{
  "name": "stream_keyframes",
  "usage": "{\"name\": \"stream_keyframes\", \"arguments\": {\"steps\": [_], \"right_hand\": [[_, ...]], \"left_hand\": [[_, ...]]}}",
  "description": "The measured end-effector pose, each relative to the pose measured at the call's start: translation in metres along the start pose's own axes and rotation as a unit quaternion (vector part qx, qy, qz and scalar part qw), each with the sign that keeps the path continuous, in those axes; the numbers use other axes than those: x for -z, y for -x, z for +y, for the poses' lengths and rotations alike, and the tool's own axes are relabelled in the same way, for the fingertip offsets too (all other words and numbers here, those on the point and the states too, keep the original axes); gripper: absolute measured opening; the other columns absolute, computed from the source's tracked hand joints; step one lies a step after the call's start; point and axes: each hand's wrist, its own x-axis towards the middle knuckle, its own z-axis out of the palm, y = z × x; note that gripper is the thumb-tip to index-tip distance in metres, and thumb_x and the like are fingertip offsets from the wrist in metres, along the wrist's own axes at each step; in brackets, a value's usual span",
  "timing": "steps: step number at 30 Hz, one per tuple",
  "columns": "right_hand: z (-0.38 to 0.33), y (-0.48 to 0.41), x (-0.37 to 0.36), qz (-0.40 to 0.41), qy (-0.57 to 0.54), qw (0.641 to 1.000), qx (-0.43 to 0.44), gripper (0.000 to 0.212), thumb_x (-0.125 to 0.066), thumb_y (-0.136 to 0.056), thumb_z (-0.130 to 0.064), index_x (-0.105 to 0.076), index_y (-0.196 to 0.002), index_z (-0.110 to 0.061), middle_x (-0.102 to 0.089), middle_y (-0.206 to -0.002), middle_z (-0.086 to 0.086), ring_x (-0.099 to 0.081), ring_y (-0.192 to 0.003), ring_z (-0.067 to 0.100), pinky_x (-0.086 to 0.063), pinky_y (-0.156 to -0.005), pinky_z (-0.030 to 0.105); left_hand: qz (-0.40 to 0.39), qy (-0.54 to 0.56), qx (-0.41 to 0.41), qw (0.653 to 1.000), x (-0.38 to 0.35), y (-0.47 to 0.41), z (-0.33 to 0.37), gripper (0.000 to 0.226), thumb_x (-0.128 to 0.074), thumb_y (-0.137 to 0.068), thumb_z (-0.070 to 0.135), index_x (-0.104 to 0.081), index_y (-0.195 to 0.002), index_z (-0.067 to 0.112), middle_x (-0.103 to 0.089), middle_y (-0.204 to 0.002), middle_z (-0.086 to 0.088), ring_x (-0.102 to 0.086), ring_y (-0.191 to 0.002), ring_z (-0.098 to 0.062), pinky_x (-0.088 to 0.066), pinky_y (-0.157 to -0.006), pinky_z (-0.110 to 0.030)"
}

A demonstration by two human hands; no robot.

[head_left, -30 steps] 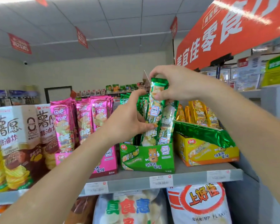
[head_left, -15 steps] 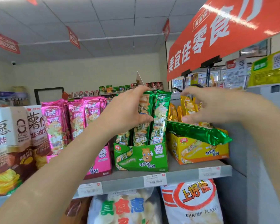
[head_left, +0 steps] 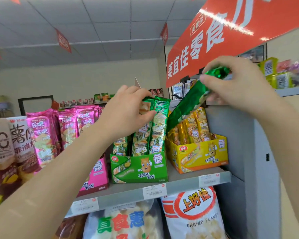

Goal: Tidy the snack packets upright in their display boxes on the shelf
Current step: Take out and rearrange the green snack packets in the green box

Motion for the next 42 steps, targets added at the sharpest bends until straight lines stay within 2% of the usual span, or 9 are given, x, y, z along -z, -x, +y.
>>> {"name": "stream_keyframes", "arguments": {"steps": [5, 11, 13, 23, 27, 32, 36, 39, 42], "right_hand": [[-0.005, -0.018, 0.001, 0.053, -0.046, 0.997, 0.033, 0.028, -0.066, -0.091, -0.035, -0.064, -0.089, -0.007, -0.065, -0.068, 0.001, -0.065, -0.046, 0.009, -0.054, -0.047, 0.027], [-0.004, -0.015, 0.013, -0.155, -0.186, 0.97, -0.011, 0.034, -0.082, -0.067, -0.025, -0.073, -0.095, -0.008, -0.076, -0.082, 0.007, -0.074, -0.071, 0.017, -0.056, -0.06, 0.017], [-0.005, -0.014, 0.015, -0.121, -0.175, 0.977, 0.022, 0.03, -0.082, -0.067, -0.027, -0.073, -0.091, -0.01, -0.075, -0.074, 0.005, -0.071, -0.059, 0.011, -0.055, -0.055, 0.017], [-0.03, -0.03, -0.03, -0.038, -0.087, 0.993, 0.071, 0.043, -0.085, -0.064, -0.045, -0.068, -0.083, -0.009, -0.067, -0.055, 0.003, -0.065, -0.044, 0.012, -0.058, -0.046, 0.035], [-0.035, -0.037, -0.047, -0.073, 0.01, 0.992, 0.1, 0.054, -0.082, -0.062, -0.055, -0.066, -0.082, -0.008, -0.067, -0.065, 0.008, -0.067, -0.052, 0.019, -0.058, -0.056, 0.047], [-0.043, -0.045, -0.062, -0.099, 0.053, 0.987, 0.111, 0.054, -0.081, -0.063, -0.057, -0.064, -0.081, -0.009, -0.066, -0.064, 0.002, -0.067, -0.049, 0.015, -0.058, -0.061, 0.045], [-0.043, -0.044, -0.069, -0.092, 0.001, 0.992, 0.084, 0.042, -0.087, -0.064, -0.046, -0.065, -0.079, -0.014, -0.065, -0.06, -0.001, -0.065, -0.045, 0.014, -0.057, -0.051, 0.043], [-0.042, -0.038, -0.072, -0.086, -0.09, 0.99, 0.073, 0.041, -0.085, -0.071, -0.035, -0.063, -0.099, -0.015, -0.068, -0.071, 0.001, -0.068, -0.049, 0.016, -0.059, -0.054, 0.043], [-0.023, -0.018, -0.068, -0.057, -0.168, 0.984, 0.023, 0.036, -0.072, -0.086, -0.033, -0.052, -0.113, -0.022, -0.069, -0.08, 0.002, -0.07, -0.056, 0.013, -0.06, -0.058, 0.038]], "left_hand": [[-0.041, 0.01, -0.037, 0.998, 0.004, -0.025, 0.011, 0.059, -0.056, -0.08, 0.047, -0.051, -0.134, 0.025, -0.058, -0.13, 0.001, -0.046, -0.118, -0.022, -0.042, -0.1, -0.04], [-0.254, -0.106, -0.049, 0.96, -0.006, -0.074, 0.022, 0.076, -0.069, -0.081, 0.044, -0.034, -0.147, 0.033, -0.052, -0.142, 0.001, -0.051, -0.124, -0.026, -0.043, -0.101, -0.036], [-0.289, -0.101, -0.041, 0.951, -0.005, -0.081, 0.018, 0.072, -0.074, -0.079, 0.041, -0.041, -0.143, 0.036, -0.055, -0.14, 0.001, -0.056, -0.115, -0.023, -0.042, -0.093, -0.03], [-0.165, 0.068, 0.007, 0.984, -0.006, -0.06, -0.017, 0.007, -0.067, -0.086, 0.031, -0.073, -0.089, 0.028, -0.063, -0.065, 0.023, -0.055, -0.058, 0.005, -0.042, -0.06, -0.014], [-0.167, 0.145, 0.065, 0.973, -0.003, -0.056, -0.02, 0.041, -0.045, -0.101, 0.024, -0.044, -0.061, 0.017, -0.038, -0.038, 0.01, -0.047, -0.038, -0.001, -0.044, -0.044, -0.014], [-0.114, 0.314, 0.078, 0.94, 0.019, -0.042, -0.007, 0.021, -0.044, -0.099, 0.011, -0.064, -0.103, 0.015, -0.068, -0.073, 0.016, -0.06, -0.065, 0.005, -0.051, -0.07, -0.017], [-0.179, 0.438, 0.063, 0.879, 0.026, -0.028, -0.01, 0.076, -0.066, -0.074, 0.004, -0.034, -0.143, 0.012, -0.06, -0.128, -0.012, -0.06, -0.115, -0.03, -0.05, -0.088, -0.043], [-0.119, 0.346, 0.046, 0.929, 0.017, -0.028, -0.009, 0.115, -0.089, -0.067, 0.02, -0.011, -0.151, 0.033, -0.062, -0.127, 0.005, -0.064, -0.108, -0.008, -0.053, -0.092, -0.033], [-0.045, 0.395, 0.056, 0.916, 0.009, -0.025, -0.011, 0.116, -0.09, -0.065, 0.013, -0.015, -0.149, 0.039, -0.07, -0.106, 0.006, -0.07, -0.081, -0.011, -0.056, -0.074, -0.028]]}}
